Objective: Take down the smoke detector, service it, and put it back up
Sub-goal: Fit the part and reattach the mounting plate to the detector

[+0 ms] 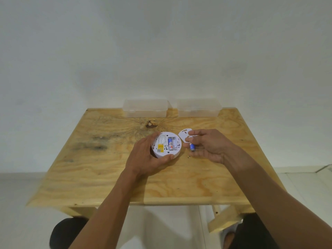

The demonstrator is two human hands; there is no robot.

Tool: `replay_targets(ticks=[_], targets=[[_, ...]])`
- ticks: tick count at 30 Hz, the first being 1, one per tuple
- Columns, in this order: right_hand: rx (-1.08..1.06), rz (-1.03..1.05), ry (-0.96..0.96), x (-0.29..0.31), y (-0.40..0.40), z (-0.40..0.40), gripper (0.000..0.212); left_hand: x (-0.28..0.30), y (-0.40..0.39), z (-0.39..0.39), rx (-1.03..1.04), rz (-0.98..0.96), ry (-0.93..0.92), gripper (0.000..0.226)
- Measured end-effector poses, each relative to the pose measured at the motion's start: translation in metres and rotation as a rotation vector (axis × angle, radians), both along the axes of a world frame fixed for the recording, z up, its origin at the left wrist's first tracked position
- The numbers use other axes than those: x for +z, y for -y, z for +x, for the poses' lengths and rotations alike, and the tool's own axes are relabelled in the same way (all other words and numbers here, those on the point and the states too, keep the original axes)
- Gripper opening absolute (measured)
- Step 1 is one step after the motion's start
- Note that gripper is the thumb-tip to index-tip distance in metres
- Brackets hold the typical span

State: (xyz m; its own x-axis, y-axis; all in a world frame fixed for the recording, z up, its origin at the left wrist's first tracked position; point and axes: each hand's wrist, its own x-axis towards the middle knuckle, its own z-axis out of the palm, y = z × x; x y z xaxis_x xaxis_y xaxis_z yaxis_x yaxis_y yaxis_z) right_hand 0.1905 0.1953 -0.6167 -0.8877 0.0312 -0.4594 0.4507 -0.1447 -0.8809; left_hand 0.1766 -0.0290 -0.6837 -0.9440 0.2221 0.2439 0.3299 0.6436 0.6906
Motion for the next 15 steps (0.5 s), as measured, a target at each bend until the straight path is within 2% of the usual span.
replay_targets(ticks=[6, 11, 15], targets=[[-0.015, 0.168, -0.084, 0.0, 0.01, -0.003, 0.018, -0.001, 0.001, -0.001, 0.002, -0.004, 0.014, 0.094], [-0.031, 0.548, -0.406, -0.004, 0.019, -0.01, 0.01, 0.002, 0.0, 0.001, 0.006, 0.019, 0.018, 0.092], [-0.068, 0.607, -0.475, -0.009, 0.032, -0.015, 0.013, 0.0, 0.0, 0.0, 0.014, 0.016, 0.03, 0.094]])
